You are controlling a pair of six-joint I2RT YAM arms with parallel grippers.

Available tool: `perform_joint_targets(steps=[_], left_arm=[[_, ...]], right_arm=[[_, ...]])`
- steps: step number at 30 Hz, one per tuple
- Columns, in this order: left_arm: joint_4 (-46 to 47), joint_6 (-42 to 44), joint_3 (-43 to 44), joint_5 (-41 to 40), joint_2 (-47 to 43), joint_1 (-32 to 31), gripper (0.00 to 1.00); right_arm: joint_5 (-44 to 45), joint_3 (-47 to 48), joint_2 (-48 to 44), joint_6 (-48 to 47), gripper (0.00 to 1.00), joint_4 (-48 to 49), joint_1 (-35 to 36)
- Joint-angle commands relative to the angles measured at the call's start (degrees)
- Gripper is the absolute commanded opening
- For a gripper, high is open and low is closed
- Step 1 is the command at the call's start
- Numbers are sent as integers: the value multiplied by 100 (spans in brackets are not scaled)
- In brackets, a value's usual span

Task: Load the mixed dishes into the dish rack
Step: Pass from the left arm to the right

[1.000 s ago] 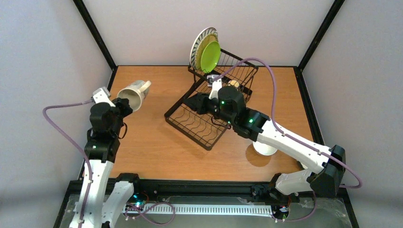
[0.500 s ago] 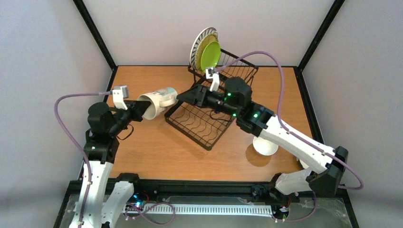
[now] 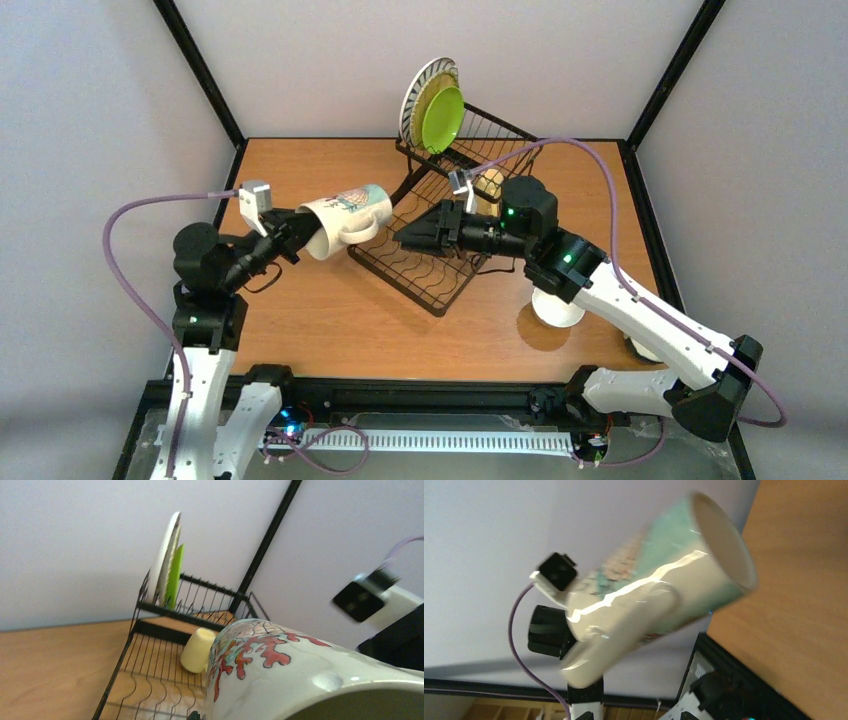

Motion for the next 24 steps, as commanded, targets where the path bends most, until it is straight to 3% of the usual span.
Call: perform_joint_targets(steps=[1,10,24], left_arm=[[1474,-413,121,415,-191,-37,0],[1764,-265,75,758,-123,-33,0],[1704,84,-28,1104,-129,-31,0]], right_arm=[[-865,-206,9,786,99,-175,-69],[-1632,-258,99,1600,99,352,-213],[-1997,-247,413,2193,99,844,-208]])
